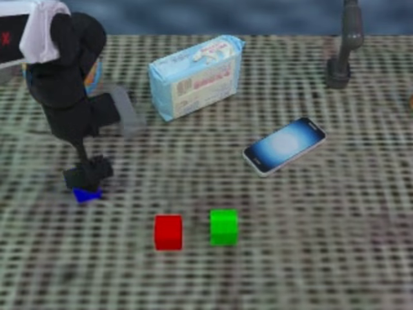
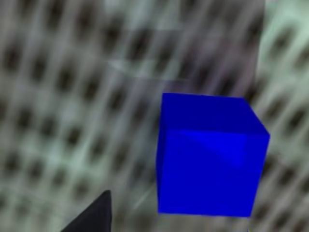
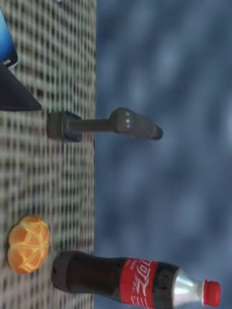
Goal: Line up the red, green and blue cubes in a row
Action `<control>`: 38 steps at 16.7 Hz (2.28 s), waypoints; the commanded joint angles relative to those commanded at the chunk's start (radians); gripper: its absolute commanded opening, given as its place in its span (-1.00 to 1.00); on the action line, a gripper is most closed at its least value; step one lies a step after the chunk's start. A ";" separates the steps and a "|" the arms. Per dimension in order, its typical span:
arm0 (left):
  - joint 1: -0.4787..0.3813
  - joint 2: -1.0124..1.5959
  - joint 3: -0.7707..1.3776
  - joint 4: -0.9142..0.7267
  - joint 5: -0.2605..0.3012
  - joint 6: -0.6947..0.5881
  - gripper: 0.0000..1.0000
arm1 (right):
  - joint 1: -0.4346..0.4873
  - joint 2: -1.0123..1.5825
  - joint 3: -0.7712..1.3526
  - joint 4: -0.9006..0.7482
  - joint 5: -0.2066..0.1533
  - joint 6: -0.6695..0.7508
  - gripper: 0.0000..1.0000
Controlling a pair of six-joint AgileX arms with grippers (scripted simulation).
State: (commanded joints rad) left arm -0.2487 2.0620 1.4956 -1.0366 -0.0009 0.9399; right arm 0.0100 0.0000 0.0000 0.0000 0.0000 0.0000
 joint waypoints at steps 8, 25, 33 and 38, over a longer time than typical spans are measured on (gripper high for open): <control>0.050 -0.030 -0.022 0.024 0.003 0.118 1.00 | 0.000 0.000 0.000 0.000 0.000 0.000 1.00; 0.052 0.125 -0.173 0.331 0.004 0.122 0.85 | 0.000 0.000 0.000 0.000 0.000 0.000 1.00; 0.052 0.125 -0.173 0.331 0.004 0.122 -0.36 | 0.000 0.000 0.000 0.000 0.000 0.000 1.00; 0.052 0.125 -0.173 0.331 0.004 0.122 -1.00 | 0.000 0.000 0.000 0.000 0.000 0.000 1.00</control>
State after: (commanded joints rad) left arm -0.1970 2.1875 1.3226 -0.7059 0.0029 1.0617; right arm 0.0100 0.0000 0.0000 0.0000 0.0000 0.0000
